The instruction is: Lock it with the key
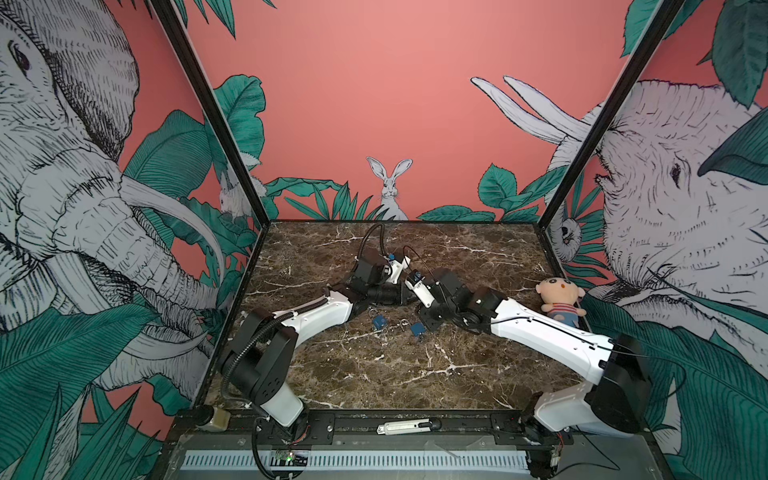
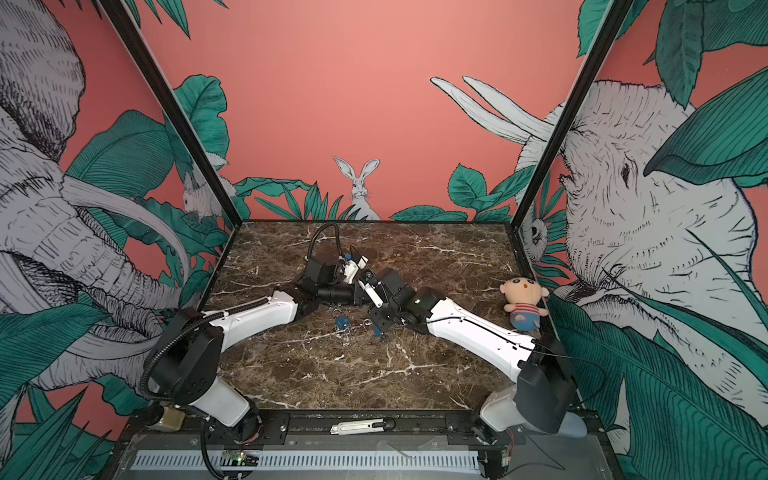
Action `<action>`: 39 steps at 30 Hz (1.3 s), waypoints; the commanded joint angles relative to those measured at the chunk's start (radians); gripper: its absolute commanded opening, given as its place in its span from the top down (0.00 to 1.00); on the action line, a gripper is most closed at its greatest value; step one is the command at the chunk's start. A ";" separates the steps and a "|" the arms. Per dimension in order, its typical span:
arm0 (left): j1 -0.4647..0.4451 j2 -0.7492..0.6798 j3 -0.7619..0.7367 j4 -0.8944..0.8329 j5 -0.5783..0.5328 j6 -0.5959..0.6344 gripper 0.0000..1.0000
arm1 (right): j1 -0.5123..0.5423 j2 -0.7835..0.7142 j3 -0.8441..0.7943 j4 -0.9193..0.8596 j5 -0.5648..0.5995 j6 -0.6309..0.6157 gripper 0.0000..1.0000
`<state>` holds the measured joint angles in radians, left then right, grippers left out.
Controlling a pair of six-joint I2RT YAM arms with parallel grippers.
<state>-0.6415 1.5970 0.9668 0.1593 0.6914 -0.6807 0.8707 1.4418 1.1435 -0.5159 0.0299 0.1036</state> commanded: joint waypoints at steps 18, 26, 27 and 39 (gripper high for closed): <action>-0.010 0.025 0.021 -0.021 -0.006 0.032 0.81 | 0.010 -0.004 0.036 0.037 0.021 -0.010 1.00; -0.010 0.026 0.034 -0.065 -0.009 0.063 0.80 | 0.010 -0.002 0.037 0.036 0.022 -0.008 1.00; -0.010 0.027 0.035 -0.064 -0.007 0.063 0.81 | 0.010 -0.002 0.037 0.036 0.022 -0.008 1.00; -0.011 0.041 0.033 -0.057 0.015 0.061 1.00 | 0.008 -0.003 0.042 0.036 0.027 -0.007 1.00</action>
<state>-0.6456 1.6360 0.9928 0.1135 0.7006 -0.6392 0.8726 1.4429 1.1595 -0.5064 0.0452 0.0963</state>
